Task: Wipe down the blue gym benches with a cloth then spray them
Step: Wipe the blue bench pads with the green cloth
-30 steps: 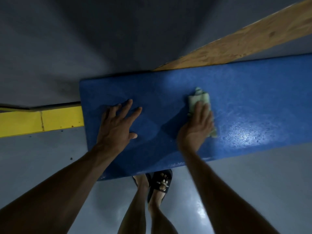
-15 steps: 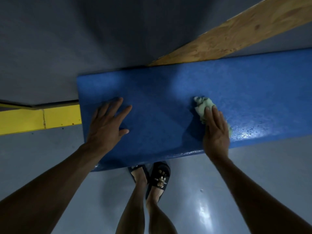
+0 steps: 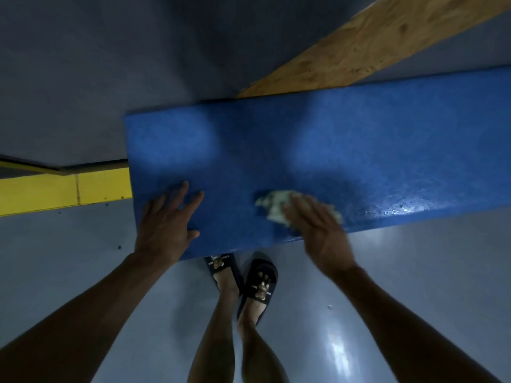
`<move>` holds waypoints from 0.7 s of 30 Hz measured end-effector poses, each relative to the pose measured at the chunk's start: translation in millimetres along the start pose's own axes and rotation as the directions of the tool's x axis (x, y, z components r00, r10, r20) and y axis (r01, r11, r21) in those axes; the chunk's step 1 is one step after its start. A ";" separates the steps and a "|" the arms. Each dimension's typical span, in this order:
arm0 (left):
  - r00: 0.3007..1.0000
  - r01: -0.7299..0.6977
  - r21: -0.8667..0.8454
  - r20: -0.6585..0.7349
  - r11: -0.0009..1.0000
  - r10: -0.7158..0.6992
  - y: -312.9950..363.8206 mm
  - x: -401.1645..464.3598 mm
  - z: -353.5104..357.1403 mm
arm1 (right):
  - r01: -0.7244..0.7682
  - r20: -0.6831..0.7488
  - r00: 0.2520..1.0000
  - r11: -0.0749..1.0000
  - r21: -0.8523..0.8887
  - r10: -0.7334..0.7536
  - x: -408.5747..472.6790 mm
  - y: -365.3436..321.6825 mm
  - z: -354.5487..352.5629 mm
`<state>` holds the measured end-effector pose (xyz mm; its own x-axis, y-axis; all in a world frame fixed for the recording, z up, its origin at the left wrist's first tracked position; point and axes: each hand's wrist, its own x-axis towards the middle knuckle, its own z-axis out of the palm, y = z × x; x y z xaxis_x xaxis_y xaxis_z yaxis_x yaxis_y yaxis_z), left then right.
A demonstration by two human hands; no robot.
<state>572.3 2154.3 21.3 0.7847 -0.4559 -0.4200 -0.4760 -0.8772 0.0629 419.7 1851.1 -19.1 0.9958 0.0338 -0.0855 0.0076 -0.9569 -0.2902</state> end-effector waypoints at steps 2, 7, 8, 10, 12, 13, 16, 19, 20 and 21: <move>1.000 0.019 -0.002 0.014 1.000 -0.019 4.4 2.2 0.0 | -0.269 -0.086 0.958 0.961 0.058 0.273 -17.9 34.6 -7.8; 0.998 0.058 -0.007 0.031 0.998 -0.058 11.7 5.3 0.8 | -0.656 -0.278 0.615 0.675 0.338 0.738 -4.6 -18.3 21.5; 0.997 0.065 -0.009 0.034 0.998 -0.065 12.4 5.4 0.4 | -0.648 -0.283 0.606 0.668 0.367 0.743 1.8 -44.9 30.1; 0.996 0.075 0.001 0.051 0.997 -0.075 13.3 5.2 -1.1 | -0.568 -0.248 0.695 0.727 0.387 0.675 5.9 -98.1 41.0; 0.995 0.076 -0.003 0.066 0.997 -0.075 14.0 3.9 -4.0 | -0.411 -0.136 0.872 0.855 0.318 0.470 -0.2 -131.2 43.4; 0.995 0.075 -0.010 0.071 0.997 -0.074 14.4 3.6 -5.5 | -0.311 -0.081 0.936 0.914 0.259 0.342 -5.2 -133.3 42.5; 0.993 0.077 -0.018 0.094 0.997 -0.075 14.8 1.6 -8.7 | 0.015 0.007 1.000 0.991 0.129 -0.016 -11.5 -83.9 28.6; 0.995 0.070 -0.019 0.073 0.997 -0.069 13.7 1.4 -6.1 | 0.027 -0.049 0.998 0.999 0.020 -0.026 -17.8 -10.7 12.5; 0.997 0.063 -0.027 0.056 0.998 -0.061 13.4 1.3 -4.2 | -0.086 -0.086 0.993 0.996 0.019 0.087 -20.7 10.4 5.9; 0.998 0.057 -0.035 0.041 0.998 -0.055 13.4 1.1 -2.9 | -0.212 -0.123 0.969 0.977 0.032 0.215 -22.8 26.4 -0.6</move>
<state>568.0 2141.6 24.3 0.7927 -0.4000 -0.4600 -0.4166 -0.9064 0.0702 397.3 1824.9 -24.2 0.9777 -0.2081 -0.0278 -0.2069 -0.9326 -0.2958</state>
